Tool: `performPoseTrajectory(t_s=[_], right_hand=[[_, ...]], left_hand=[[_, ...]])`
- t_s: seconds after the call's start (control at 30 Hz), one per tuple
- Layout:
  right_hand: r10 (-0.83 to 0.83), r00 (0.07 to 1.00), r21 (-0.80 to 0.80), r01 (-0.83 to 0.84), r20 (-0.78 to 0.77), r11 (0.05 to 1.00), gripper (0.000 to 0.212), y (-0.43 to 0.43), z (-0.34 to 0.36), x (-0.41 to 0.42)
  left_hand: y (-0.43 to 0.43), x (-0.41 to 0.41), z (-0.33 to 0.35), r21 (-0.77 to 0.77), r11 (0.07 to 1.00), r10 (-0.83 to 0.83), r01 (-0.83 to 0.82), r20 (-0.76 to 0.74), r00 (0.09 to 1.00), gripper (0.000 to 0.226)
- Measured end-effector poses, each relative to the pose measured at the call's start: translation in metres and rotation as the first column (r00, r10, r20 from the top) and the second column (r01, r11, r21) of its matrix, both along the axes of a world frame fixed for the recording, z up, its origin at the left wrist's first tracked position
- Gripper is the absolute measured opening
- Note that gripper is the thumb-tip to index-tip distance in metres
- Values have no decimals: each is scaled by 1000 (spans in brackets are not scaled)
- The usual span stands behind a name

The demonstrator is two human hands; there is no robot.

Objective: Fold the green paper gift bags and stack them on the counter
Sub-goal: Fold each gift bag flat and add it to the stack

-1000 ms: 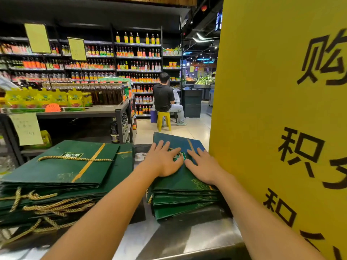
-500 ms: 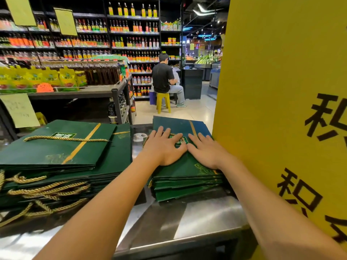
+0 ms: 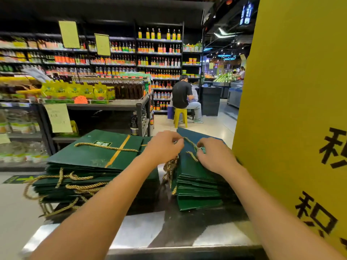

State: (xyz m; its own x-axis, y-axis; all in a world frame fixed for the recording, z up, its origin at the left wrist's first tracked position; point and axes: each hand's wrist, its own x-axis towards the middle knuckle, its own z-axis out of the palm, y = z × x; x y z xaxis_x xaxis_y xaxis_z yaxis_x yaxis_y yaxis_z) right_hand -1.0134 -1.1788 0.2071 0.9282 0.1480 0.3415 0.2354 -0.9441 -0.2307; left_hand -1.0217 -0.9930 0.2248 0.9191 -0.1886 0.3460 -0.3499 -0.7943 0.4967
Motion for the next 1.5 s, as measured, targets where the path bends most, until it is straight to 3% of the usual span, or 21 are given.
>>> performPoseTrajectory(t_s=[0.13,0.2,0.37,0.43,0.5,0.67,0.83,1.0,1.07,1.17,1.33,1.5], right_hand=[[94,992,69,-100,81,993,28,66,24,-23],[145,986,13,-147,85,989,25,101,27,-33],[155,988,-81,-156,-20,985,42,165,11,-51],[125,989,-88,-132,-83,987,56,178,0,-54],[102,988,-61,-110,-120,992,60,185,-13,-56],[82,992,47,-78,-94,996,57,191,-22,-54],[98,995,265,-86,-29,960,52,184,-32,-56],[184,982,518,-182,47,836,40,165,-39,-77],[223,973,576,-215,59,788,34,153,-38,-96],[260,965,659,-217,33,720,35,131,-45,-124],[265,963,651,-165,-57,741,36,95,-71,-151],[228,969,552,-139,-95,822,41,73,-84,-164]], left_hand=[[78,-34,15,118,978,170,-170,9,985,27],[122,-50,16,162,936,310,-313,49,950,24],[215,-85,6,227,756,605,-614,116,788,35],[236,-99,-3,254,660,710,-707,95,697,45],[246,-106,-15,245,624,757,-742,46,652,54],[241,-111,-34,149,635,764,-758,31,645,49],[224,-124,-37,-87,626,779,-775,39,625,52],[212,-152,-45,-362,707,672,-608,72,737,49],[201,-167,-48,-526,675,622,-517,30,783,31],[192,-185,-58,-640,605,547,-473,-98,832,31],[185,-199,-83,-742,497,352,-449,-300,886,39],[159,-200,-87,-769,480,321,-423,-295,900,35]])
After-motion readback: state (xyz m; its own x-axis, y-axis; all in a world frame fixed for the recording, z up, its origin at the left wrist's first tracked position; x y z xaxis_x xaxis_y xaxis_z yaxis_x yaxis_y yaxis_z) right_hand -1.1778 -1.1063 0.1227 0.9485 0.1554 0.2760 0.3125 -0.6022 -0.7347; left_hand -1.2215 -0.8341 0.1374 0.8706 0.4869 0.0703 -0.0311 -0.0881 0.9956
